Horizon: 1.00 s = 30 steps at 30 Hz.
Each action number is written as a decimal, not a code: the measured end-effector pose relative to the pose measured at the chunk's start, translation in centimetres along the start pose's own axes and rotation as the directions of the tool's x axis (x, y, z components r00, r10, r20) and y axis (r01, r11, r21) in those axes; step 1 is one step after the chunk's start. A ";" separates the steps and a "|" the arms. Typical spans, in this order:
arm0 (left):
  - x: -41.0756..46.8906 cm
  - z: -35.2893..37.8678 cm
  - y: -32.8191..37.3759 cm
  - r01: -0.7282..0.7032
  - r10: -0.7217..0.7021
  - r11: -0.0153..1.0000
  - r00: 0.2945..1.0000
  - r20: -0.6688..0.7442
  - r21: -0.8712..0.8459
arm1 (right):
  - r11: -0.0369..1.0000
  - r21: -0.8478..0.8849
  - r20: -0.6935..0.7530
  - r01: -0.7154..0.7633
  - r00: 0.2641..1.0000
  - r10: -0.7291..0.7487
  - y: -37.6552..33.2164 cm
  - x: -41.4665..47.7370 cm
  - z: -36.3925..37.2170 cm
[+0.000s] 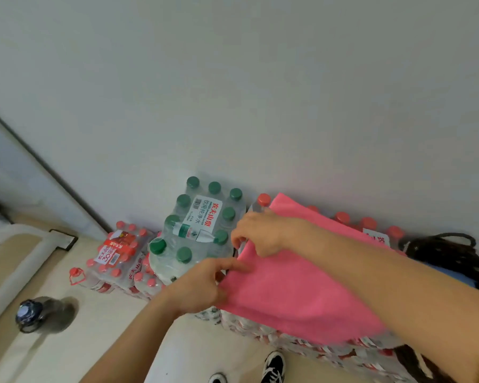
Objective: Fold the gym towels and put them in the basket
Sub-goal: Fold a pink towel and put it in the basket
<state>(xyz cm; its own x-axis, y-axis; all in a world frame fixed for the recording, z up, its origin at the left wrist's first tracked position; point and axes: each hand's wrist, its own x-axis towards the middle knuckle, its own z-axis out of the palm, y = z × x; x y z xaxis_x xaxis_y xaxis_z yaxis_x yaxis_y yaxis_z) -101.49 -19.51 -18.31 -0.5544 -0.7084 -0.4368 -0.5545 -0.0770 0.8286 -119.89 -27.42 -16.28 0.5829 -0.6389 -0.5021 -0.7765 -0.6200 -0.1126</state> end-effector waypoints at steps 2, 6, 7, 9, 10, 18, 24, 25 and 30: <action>0.1 -0.3 0.2 -0.011 0.010 1.000 1.000 0.018 0.009 | 1.000 0.015 0.090 0.025 0.996 -0.027 0.0 1.0 -0.4; 0.2 -1.3 0.1 0.022 -0.020 0.997 0.999 0.035 -0.077 | 0.997 -0.059 0.221 0.040 0.975 -0.027 1.3 2.1 -2.2; 0.2 -1.7 0.2 0.027 -0.025 0.994 0.999 0.026 -0.102 | 0.995 -0.090 0.236 0.040 0.972 -0.017 1.9 2.2 -2.7; 0.2 -2.6 0.4 0.032 -0.032 0.991 0.999 0.003 -0.128 | 0.990 -0.138 0.238 0.026 0.971 0.007 3.3 2.2 -3.3; 0.3 -3.2 0.4 0.039 -0.042 0.990 0.999 -0.016 -0.137 | 0.988 -0.153 0.234 0.015 0.972 0.021 4.1 2.2 -3.7; 0.7 -7.9 1.1 0.182 -0.111 0.977 0.880 -0.463 0.111 | 0.970 -0.154 -0.153 -0.189 0.974 0.165 8.8 1.6 -5.5; 2.6 -11.6 0.6 0.194 0.047 0.953 0.667 -0.744 0.234 | 0.916 -0.150 -0.527 -0.371 0.814 0.244 9.1 -0.8 -6.0; 2.9 -11.8 1.0 0.175 0.095 0.949 0.637 -0.765 0.263 | 0.911 -0.130 -0.580 -0.391 0.775 0.249 9.3 -1.5 -6.1; 4.4 -13.4 2.6 0.101 0.182 0.958 0.504 -0.844 0.267 | 0.893 -0.024 -0.735 -0.449 0.614 0.289 9.9 -4.5 -6.7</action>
<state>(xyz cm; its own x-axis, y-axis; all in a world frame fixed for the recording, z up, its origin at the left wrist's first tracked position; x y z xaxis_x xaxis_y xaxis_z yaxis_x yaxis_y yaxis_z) -97.00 -32.25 -13.39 0.1437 -0.9634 0.2265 -0.7533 0.0420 0.6564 -128.66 -33.72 -9.38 0.3093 -0.9059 0.2893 -0.9496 -0.2777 0.1458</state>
